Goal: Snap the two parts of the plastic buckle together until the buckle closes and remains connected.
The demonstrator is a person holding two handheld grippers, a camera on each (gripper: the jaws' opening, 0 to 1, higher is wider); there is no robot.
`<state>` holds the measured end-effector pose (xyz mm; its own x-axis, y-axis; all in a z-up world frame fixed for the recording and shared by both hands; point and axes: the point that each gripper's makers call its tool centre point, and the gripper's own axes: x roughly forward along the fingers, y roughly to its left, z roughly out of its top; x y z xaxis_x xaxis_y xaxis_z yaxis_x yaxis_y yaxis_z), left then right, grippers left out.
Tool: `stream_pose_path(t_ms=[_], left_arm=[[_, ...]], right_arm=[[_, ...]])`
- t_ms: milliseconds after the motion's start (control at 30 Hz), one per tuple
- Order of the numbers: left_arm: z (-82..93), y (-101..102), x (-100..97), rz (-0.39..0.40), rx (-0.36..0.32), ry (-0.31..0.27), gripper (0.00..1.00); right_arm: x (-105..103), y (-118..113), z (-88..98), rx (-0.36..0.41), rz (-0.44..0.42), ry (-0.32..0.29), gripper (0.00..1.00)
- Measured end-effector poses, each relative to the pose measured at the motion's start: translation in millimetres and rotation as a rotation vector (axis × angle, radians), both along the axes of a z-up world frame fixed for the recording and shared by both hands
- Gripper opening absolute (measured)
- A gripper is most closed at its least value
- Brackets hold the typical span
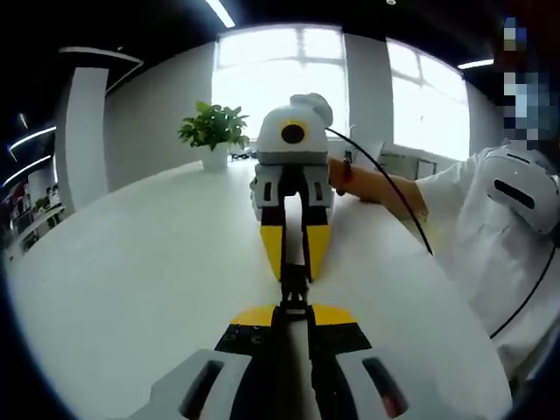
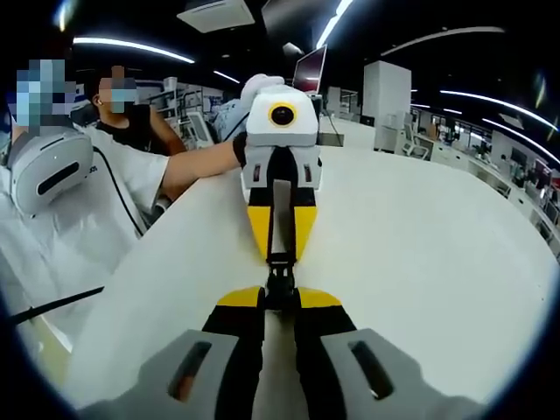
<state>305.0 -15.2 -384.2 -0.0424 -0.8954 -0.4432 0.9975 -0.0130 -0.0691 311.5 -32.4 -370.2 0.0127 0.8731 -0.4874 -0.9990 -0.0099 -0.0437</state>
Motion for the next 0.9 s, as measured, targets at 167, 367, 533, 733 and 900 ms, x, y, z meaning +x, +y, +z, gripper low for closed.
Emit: stream_pose_path(t_ms=[167,367,533,733,900], left_arm=[[1.6,-1.9,-1.1,-0.016,-0.023,0.001,0.10],[4.4,-4.1,-1.5,-0.030,-0.023,-0.004,0.10],[5.8,-2.2,-0.4,-0.040,-0.041,-0.027,0.11],[7.4,-1.1,0.9,-0.045,-0.064,-0.025,0.11],[7.7,-0.1,0.3,-0.038,-0.066,-0.012,0.11]], right_arm=[[-1.6,0.0,0.2,0.004,0.010,-0.003,0.12],[-0.1,-0.4,1.4,0.009,0.026,-0.002,0.11],[-1.7,-0.5,0.8,0.018,0.023,0.000,0.11],[-3.4,-0.5,0.4,0.019,0.020,0.005,0.11],[-6.1,0.0,-0.3,0.020,0.018,0.011,0.11]])
